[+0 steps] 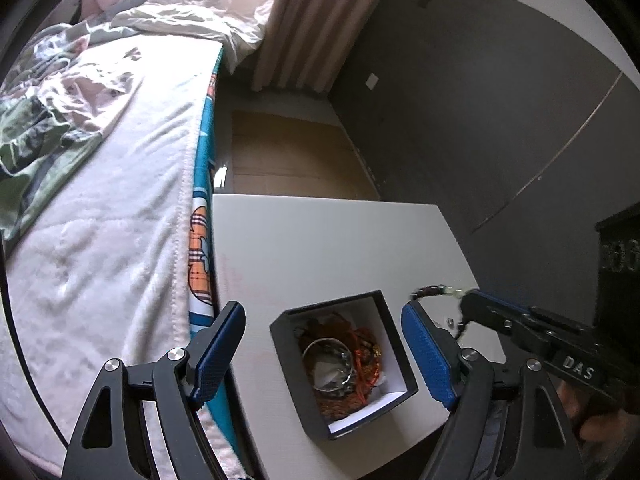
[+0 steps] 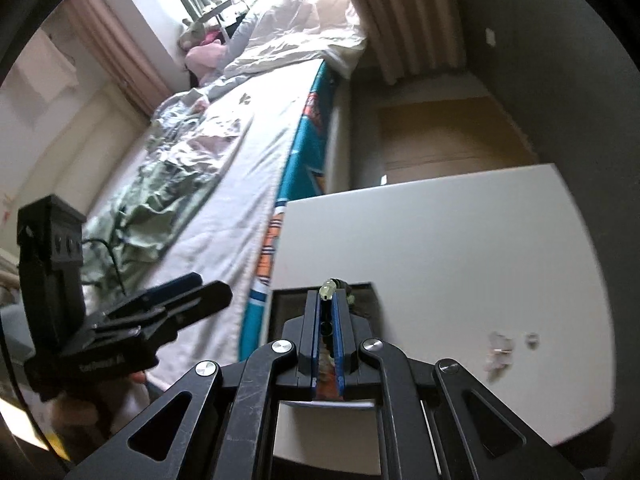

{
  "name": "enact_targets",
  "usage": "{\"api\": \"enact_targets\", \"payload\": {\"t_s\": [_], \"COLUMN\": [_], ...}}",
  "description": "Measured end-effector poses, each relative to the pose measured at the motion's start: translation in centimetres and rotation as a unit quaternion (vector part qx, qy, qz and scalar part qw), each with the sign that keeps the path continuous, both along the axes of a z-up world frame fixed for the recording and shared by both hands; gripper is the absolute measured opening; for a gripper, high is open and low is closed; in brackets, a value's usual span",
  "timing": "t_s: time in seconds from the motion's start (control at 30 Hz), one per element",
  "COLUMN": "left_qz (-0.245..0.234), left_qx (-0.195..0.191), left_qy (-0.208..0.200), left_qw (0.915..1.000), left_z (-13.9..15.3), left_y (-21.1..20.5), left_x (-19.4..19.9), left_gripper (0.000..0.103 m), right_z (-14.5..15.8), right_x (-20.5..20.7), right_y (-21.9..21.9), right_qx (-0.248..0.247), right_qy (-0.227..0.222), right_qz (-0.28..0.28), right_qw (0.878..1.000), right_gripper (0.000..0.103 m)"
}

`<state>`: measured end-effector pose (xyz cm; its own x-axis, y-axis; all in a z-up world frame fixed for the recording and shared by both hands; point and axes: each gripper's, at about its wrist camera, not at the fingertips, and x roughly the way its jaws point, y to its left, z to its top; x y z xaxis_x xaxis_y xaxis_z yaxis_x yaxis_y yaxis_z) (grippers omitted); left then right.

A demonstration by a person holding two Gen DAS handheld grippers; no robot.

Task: Organize jewelry
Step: 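Lower the butterfly bracelet into the box and open the right tool, then grasp the butterfly pendant with the left tool while the right tool approaches the silver ring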

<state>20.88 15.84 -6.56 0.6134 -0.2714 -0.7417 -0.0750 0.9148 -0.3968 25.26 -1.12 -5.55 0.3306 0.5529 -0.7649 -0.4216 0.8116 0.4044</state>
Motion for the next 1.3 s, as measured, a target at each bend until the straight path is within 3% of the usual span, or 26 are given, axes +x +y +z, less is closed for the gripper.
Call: {"api": "enact_targets", "payload": {"t_s": [0.03,0.07,0.1,0.17,0.43,0.57,0.67,1.0,1.23,1.3], "left_qz": [0.000,0.000,-0.002,-0.005,-0.026,-0.045,-0.061,-0.102,-0.135,-0.139], "left_qx": [0.000,0.001,0.000,0.001,0.015,0.029,0.039,0.073,0.101,0.110], "left_qy": [0.000,0.001,0.001,0.002,0.005,0.009,0.013,0.024,0.075,0.085], "left_qw": [1.0000,1.0000,1.0000,1.0000,0.9995,0.9985,0.9973,0.9919,0.9828,0.9804], "left_z": [0.0,-0.1,-0.1,-0.1,-0.3,-0.5,-0.8,-1.6,-4.2,-4.7], "left_y": [0.1,0.0,0.0,-0.2,-2.5,-4.8,-6.6,-13.2,-17.8,-18.7], "left_x": [0.0,0.0,0.1,0.2,1.1,1.7,2.3,3.9,5.5,5.9], "left_gripper": [0.081,0.081,0.081,0.081,0.081,0.081,0.081,0.081,0.081,0.075], "right_z": [-0.5,-1.1,-1.5,-1.8,-1.9,-1.8,-1.9,-5.5,-6.1,-6.3], "right_x": [0.2,0.5,0.6,0.5,0.0,-0.2,-0.1,0.3,0.7,0.8], "right_y": [-0.1,-0.2,-0.5,-1.9,-8.0,-11.7,-14.4,-20.1,-22.4,-23.1], "right_qx": [-0.007,-0.017,-0.027,-0.029,-0.031,-0.030,-0.031,-0.008,-0.012,-0.010], "right_qy": [0.009,0.016,0.018,0.010,0.002,-0.006,-0.008,0.010,0.019,0.024], "right_qz": [0.000,-0.005,-0.013,-0.033,-0.073,-0.096,-0.118,-0.164,-0.174,-0.182], "right_qw": [1.000,1.000,0.999,0.999,0.997,0.995,0.992,0.986,0.984,0.983], "right_gripper": [0.008,0.018,0.037,0.053,0.055,0.063,0.064,0.064,0.064,0.064]}}
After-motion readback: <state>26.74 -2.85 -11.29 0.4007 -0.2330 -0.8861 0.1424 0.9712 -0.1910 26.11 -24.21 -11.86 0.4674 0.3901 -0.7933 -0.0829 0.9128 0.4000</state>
